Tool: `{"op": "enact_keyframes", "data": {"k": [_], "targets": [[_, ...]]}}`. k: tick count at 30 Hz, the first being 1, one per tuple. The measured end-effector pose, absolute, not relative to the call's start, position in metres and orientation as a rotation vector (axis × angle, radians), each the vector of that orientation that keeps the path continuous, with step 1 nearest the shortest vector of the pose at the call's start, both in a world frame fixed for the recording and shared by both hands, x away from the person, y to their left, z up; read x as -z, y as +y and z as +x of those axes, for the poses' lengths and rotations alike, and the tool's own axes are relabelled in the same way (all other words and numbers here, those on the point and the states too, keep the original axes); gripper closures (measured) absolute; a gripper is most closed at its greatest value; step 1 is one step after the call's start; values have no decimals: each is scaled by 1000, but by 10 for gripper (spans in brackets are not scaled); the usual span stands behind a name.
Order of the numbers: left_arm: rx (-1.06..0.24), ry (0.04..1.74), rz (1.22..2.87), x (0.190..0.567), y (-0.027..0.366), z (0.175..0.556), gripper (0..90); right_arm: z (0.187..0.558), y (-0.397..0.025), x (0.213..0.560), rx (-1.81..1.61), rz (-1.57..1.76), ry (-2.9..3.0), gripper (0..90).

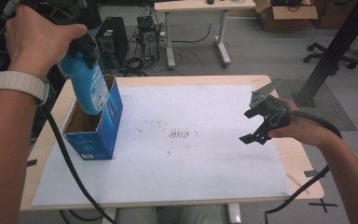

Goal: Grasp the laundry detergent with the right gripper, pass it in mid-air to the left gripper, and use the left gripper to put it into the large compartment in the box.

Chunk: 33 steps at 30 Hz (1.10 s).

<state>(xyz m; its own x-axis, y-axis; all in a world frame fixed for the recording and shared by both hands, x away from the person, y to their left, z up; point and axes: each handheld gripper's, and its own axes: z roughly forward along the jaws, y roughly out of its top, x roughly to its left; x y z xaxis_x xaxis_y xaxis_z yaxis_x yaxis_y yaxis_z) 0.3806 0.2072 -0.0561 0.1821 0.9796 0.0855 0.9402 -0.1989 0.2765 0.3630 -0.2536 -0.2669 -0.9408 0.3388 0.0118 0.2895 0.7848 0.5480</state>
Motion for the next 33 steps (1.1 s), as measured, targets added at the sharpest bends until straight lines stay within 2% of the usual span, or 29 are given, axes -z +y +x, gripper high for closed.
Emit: {"op": "enact_keyframes", "data": {"k": [16, 33], "targets": [[-435, 1955, 2211, 75, 234, 388, 377, 367, -252, 274, -865, 524, 2891, 44], [-408, 1946, 2240, 133, 254, 403, 377, 370, -249, 278, -844, 547, 2902, 50]]}}
